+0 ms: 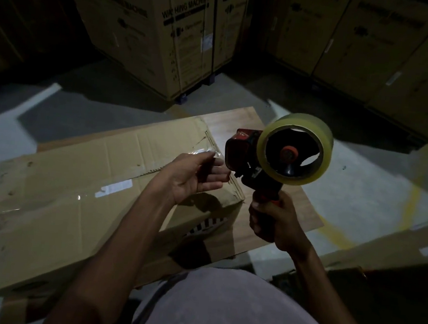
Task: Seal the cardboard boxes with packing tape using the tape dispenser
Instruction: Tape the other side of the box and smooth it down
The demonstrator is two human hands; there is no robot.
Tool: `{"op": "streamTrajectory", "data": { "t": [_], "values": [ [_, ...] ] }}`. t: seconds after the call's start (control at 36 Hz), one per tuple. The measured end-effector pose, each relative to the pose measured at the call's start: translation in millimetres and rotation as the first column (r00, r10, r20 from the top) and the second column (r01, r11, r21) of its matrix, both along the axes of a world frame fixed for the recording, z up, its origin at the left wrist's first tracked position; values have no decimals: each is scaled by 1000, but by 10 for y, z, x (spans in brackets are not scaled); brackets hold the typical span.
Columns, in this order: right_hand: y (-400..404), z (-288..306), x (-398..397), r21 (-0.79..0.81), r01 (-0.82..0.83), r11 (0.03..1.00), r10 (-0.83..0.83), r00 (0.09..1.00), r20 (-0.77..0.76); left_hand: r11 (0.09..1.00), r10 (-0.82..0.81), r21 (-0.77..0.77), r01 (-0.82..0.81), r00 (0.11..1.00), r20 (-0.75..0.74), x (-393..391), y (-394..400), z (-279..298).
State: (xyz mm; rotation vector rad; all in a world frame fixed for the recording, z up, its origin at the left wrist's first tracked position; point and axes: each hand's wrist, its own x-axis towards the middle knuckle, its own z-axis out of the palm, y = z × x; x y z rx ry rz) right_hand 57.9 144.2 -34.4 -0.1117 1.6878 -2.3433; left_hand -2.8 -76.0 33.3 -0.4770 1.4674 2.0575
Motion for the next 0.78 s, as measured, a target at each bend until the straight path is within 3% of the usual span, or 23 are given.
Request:
{"op": "streamTrajectory", "data": {
  "t": [0.19,0.39,0.64,0.78],
  "values": [
    [-33,64,22,44,13,999,-12,1000,-26,995,-1,-99,-13,991,-137,-11,-22,-8],
    [-89,107,-54,277,161,947,-137,985,-103,943,53,-304,-133,964,-260,-236,-80,-27],
    [-166,196,-174,442,244,863,-181,967,-181,825,-113,-552,-123,921,-374,-679,-174,32],
    [-308,381,-328,483,284,828,-254,959,-128,831,-181,-552,-66,907,-380,-929,-194,56]
  ]
}}
